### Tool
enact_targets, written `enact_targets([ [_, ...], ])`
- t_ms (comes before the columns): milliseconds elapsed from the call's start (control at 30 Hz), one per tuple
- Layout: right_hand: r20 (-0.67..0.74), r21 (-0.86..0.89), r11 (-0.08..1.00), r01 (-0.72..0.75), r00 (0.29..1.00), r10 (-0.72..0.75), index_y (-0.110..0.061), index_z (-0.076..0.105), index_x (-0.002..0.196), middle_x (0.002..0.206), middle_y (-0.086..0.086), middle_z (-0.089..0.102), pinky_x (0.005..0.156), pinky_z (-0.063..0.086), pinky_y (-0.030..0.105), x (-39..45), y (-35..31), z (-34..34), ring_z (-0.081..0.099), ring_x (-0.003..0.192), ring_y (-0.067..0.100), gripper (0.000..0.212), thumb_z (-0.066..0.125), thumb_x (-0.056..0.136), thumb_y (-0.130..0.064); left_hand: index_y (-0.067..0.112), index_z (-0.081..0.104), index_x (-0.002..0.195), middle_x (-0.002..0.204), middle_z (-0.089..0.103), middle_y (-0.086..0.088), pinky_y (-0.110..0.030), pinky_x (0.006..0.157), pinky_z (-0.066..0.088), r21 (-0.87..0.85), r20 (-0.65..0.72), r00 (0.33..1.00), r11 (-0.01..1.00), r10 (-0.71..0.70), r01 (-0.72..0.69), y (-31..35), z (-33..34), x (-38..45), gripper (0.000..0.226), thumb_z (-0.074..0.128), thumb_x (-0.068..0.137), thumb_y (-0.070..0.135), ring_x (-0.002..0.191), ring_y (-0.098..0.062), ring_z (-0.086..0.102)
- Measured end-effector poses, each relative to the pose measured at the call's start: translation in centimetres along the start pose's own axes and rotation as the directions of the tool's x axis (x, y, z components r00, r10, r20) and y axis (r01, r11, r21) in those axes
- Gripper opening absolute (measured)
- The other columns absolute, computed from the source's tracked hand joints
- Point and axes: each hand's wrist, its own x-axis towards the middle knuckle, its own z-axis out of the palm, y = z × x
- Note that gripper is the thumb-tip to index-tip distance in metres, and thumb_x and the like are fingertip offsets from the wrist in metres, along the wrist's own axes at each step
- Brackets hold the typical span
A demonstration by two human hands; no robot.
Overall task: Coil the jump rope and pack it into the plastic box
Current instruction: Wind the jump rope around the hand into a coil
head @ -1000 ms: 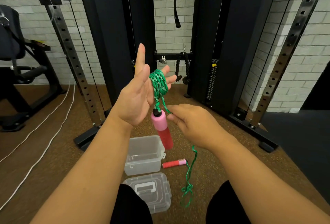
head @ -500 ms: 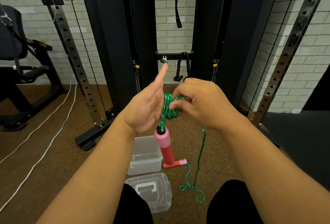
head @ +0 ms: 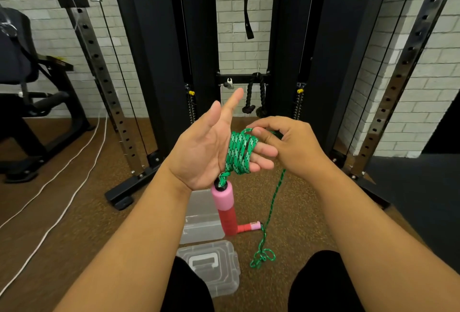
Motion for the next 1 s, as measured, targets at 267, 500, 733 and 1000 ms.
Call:
enact_targets([
  [267,0.06,-0.24,0.968,0.076,0.996,-0.063,-0.014,0.071,0.1,0.088,-0.001,0.069,0.066,0.046,0.033,-1.8,1.0,2.1,0.06,0.078,0.017,0.016,0.058,0.091,-0.014,0.048,0.005,0.151,0.134,0.048,-0.04,-0.04,0.093,0.052,0.043,-0.061,0.989,0.99,0.136,-0.134,0.3,0.0,0.5,0.073,0.039,0.088,0.06,0.111,-0.046,0.061],
  [500,0.194,-0.341,0.913,0.223,0.967,-0.163,-0.018,0.068,0.1,0.078,-0.003,0.062,0.062,0.048,0.037,-2.6,0.0,2.6,0.055,0.071,0.014,0.023,0.051,0.094,-0.032,0.051,0.0,0.15,0.147,0.036,-0.032,-0.035,0.094,0.051,0.182,-0.146,0.961,0.962,0.233,-0.206,0.5,-0.4,0.6,0.06,0.02,0.093,0.051,0.123,-0.041,0.055],
  [733,0.355,-0.396,0.85,0.348,0.911,-0.207,-0.019,0.068,0.097,0.077,-0.005,0.059,0.063,0.05,0.043,-2.8,-1.4,1.9,0.055,0.073,0.015,0.021,0.052,0.092,-0.032,0.053,-0.001,0.149,0.155,0.028,-0.023,-0.037,0.1,0.048,0.33,-0.178,0.958,0.931,0.225,-0.157,0.2,-0.7,0.4,0.063,0.026,0.092,0.049,0.127,-0.035,0.054],
  [1000,0.2,-0.416,0.855,0.309,0.948,-0.246,-0.021,0.069,0.088,0.074,-0.01,0.056,0.062,0.05,0.035,-0.7,-3.5,-0.5,0.052,0.068,0.006,0.022,0.061,0.086,-0.041,0.047,0.009,0.15,0.162,-0.007,0.018,-0.05,0.12,0.013,0.435,-0.267,0.952,0.9,0.153,-0.022,-1.1,-0.1,0.2,0.063,0.032,0.092,0.053,0.15,-0.013,0.0],
])
